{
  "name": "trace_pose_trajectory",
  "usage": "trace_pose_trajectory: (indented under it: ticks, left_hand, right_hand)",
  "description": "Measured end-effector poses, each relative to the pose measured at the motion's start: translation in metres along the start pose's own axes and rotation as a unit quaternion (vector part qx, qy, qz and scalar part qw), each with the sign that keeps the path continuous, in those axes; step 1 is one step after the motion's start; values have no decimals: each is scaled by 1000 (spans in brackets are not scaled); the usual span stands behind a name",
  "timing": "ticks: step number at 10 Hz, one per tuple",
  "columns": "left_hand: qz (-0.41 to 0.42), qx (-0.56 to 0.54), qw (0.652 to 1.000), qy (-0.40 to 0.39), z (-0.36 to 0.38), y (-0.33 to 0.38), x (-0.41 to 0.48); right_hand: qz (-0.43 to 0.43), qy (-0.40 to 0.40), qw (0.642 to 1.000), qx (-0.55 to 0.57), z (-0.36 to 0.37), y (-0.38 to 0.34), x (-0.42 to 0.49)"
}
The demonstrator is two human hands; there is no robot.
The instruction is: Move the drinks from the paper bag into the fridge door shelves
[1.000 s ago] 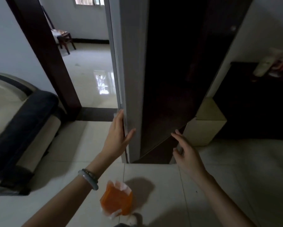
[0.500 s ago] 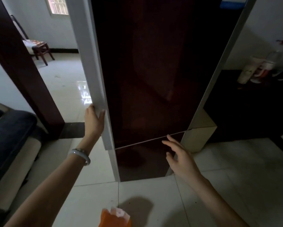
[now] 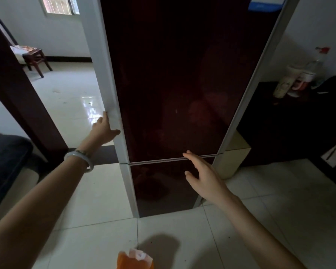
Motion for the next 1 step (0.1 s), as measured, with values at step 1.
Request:
trace_pose_trajectory:
  ticks: [1]
  left_hand:
    - [47, 69, 996, 15, -11, 11, -19]
  right_hand:
    - [11, -34, 999, -5, -1, -12, 2]
Point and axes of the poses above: each hand's wrist, its own x-axis towards the middle knuckle, its own z-axis out of the palm, y = z × x, the point moved 10 cm from there along x, towards the middle knuckle
